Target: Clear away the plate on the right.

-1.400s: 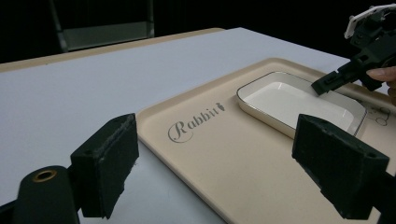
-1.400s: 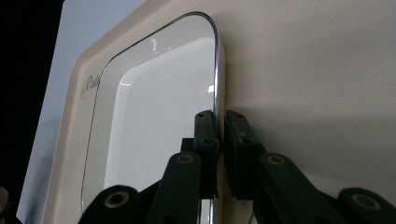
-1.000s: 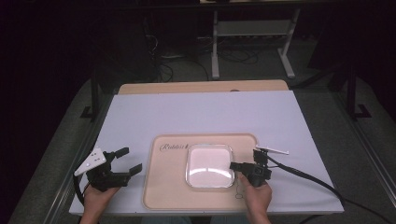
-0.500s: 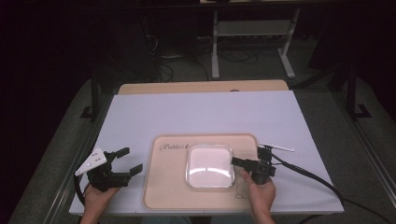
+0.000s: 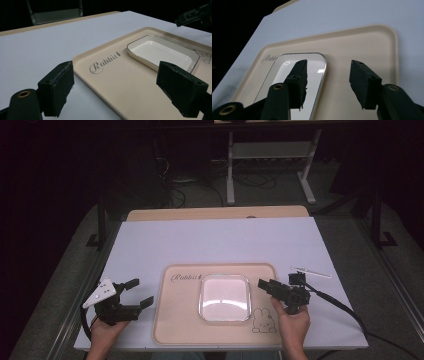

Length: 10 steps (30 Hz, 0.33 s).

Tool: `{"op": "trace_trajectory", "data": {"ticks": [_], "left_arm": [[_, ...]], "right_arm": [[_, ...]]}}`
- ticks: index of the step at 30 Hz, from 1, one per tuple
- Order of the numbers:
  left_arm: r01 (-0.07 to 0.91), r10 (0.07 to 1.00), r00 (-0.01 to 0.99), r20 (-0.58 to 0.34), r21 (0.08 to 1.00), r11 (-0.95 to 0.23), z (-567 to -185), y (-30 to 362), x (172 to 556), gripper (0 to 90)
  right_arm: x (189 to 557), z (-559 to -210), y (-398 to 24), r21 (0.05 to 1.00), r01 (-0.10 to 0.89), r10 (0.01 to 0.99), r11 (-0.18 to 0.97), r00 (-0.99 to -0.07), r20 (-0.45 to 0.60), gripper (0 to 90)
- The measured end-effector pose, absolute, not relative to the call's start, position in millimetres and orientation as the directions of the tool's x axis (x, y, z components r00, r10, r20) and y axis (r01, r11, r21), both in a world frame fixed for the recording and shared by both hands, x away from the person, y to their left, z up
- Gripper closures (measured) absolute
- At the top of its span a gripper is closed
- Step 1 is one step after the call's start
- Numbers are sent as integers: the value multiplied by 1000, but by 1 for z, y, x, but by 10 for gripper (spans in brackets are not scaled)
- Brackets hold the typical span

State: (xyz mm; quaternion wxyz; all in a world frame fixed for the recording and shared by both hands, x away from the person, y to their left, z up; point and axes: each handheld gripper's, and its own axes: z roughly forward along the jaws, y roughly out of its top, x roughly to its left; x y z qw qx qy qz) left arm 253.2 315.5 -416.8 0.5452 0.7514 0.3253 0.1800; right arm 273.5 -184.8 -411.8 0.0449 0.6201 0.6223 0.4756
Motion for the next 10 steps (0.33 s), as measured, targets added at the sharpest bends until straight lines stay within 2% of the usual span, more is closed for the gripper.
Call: {"op": "trace_trajectory", "data": {"ticks": [5, 10], "left_arm": [[292, 683, 726, -81, 935, -200, -417, 314, 253, 144], [289, 682, 728, -77, 936, -202, -416, 314, 253, 144]], "right_arm": [[270, -402, -197, 743, 650, 844, -159, -301, 444, 394], [261, -398, -219, 865, 502, 889, 11, -401, 221, 300]]}}
